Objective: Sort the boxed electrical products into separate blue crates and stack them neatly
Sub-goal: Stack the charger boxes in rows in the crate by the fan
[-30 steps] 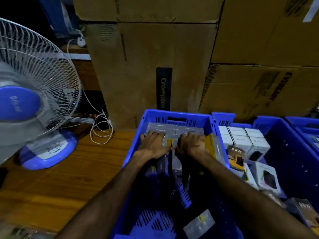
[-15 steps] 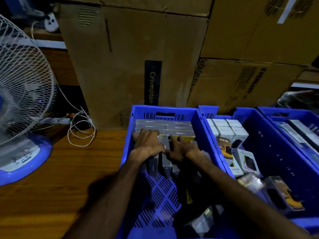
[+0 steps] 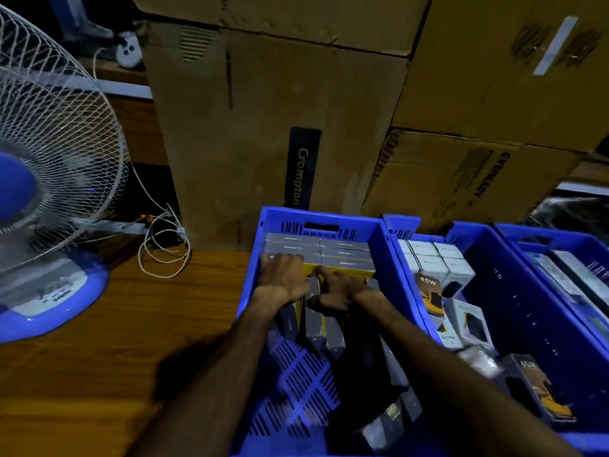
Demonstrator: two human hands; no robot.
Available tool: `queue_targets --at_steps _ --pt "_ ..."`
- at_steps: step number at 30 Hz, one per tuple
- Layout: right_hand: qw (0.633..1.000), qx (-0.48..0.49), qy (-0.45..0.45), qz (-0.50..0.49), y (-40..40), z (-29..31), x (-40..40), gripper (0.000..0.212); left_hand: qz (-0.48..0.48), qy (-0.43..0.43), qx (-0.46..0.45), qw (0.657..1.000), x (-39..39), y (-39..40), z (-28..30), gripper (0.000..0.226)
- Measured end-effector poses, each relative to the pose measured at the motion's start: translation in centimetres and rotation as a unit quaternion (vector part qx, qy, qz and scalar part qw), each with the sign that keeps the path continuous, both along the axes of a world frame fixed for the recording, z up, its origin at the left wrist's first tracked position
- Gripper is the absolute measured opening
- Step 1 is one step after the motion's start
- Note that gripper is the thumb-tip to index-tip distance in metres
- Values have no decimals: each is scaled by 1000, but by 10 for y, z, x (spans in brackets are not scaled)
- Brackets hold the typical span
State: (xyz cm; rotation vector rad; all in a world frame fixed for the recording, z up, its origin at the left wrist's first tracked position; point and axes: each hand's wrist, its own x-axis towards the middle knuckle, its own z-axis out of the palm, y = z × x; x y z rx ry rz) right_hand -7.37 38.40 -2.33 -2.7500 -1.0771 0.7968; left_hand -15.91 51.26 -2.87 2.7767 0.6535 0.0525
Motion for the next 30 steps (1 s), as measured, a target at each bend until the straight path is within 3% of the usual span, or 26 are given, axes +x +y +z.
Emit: queue_targets --at_steps 6,9,15,19,23,26,30 --pt "997 -36 52 35 -17 -11 -13 44 6 54 28 998 -14 -19 11 38" --pt "993 -53 71 77 -29 -20 -26 91 -13 79 42 996 -25 -28 9 44" --pt "985 -15 119 126 -43 -26 -35 95 -26 109 99 989 -44 -45 6 64" --pt "972 -9 193 131 -43 -22 -30 79 -17 126 82 988 -61 -62 19 54" --pt "964 5 247 97 -46 -18 -18 43 -16 100 131 986 -92 -75 17 49" --pt "969 22 232 76 -47 -12 -7 31 -16 78 92 993 -111 -84 10 46" --pt "983 64 145 98 -39 -11 3 29 -21 60 77 995 -132 -94 8 42"
